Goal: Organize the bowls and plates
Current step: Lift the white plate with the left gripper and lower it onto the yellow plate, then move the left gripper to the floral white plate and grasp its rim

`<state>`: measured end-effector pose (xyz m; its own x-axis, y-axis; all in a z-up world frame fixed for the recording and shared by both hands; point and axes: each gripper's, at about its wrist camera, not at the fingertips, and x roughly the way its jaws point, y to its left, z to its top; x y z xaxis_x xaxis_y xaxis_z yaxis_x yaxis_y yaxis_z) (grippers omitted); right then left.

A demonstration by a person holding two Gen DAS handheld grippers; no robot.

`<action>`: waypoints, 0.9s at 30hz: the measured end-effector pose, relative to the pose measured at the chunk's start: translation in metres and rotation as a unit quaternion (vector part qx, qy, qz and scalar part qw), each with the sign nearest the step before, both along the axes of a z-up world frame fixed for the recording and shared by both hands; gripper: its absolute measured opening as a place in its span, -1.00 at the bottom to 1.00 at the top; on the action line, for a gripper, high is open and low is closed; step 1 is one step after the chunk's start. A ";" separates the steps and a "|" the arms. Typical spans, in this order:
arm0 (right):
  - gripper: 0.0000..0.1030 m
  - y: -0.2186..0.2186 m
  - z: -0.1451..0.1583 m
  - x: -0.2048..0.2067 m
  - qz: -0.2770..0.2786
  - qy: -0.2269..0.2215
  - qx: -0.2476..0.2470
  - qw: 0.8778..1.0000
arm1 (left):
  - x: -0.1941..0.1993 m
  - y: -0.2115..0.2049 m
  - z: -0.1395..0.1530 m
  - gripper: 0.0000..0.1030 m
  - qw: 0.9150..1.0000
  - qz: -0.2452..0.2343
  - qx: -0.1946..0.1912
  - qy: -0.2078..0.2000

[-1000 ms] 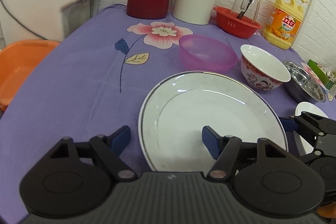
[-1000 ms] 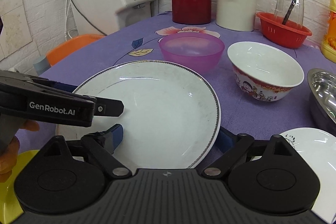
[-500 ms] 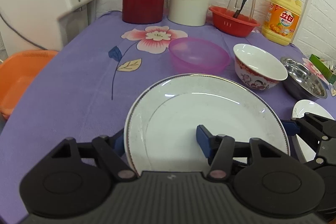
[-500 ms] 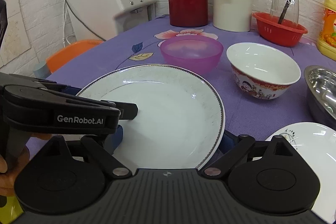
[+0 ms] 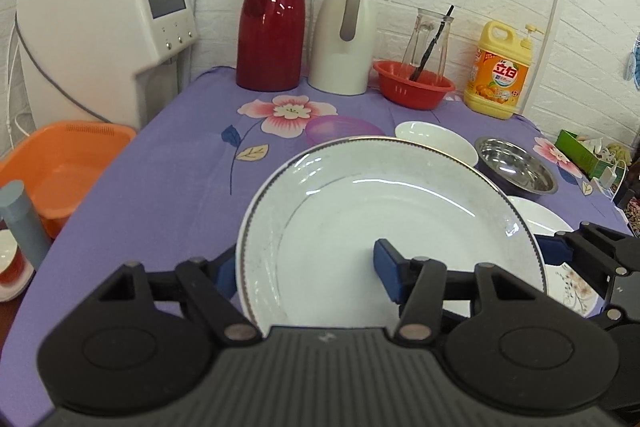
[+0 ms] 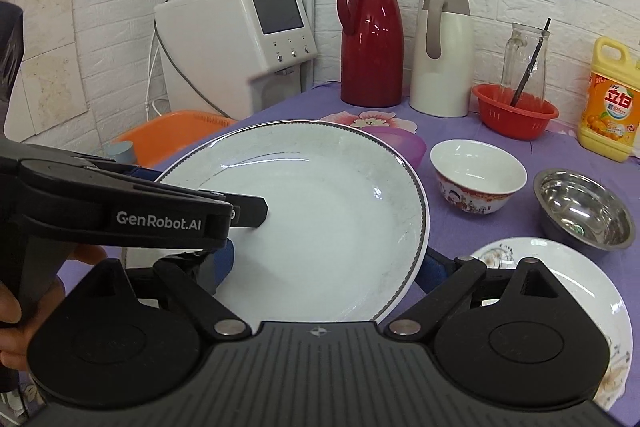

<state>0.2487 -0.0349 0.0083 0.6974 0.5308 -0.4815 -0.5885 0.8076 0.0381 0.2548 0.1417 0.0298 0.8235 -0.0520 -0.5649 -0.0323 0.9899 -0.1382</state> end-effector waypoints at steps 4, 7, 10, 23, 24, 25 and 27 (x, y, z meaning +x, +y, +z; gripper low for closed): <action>1.00 -0.002 -0.010 -0.039 -0.004 0.003 -0.009 1.000 | -0.036 -0.004 -0.014 0.09 1.000 -0.003 -0.017 0.011; 1.00 -0.004 -0.021 -0.061 -0.009 0.014 -0.009 1.000 | -0.058 -0.007 -0.026 0.09 1.000 -0.006 -0.022 0.022; 1.00 -0.005 -0.032 -0.078 -0.013 0.024 -0.009 1.000 | -0.072 -0.008 -0.036 0.08 0.999 -0.008 -0.022 0.031; 1.00 -0.002 -0.054 -0.080 -0.027 0.020 -0.014 0.999 | -0.080 -0.002 -0.050 0.27 1.000 -0.015 -0.021 0.014; 1.00 -0.005 -0.055 -0.078 -0.031 0.022 -0.005 0.999 | -0.080 -0.001 -0.047 0.32 1.000 -0.016 -0.024 0.009; 1.00 -0.008 -0.054 -0.079 -0.036 0.018 0.004 0.999 | -0.080 0.000 -0.044 0.33 1.000 -0.014 -0.026 0.005; 1.00 -0.016 -0.046 -0.083 -0.049 -0.010 0.021 0.999 | -0.079 0.003 -0.038 0.36 1.000 -0.010 -0.028 -0.001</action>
<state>0.1660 -0.0510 -0.0374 0.7563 0.4798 -0.4449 -0.5082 0.8590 0.0624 0.1763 0.1448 -0.0085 0.8236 -0.0992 -0.5585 -0.0125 0.9812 -0.1928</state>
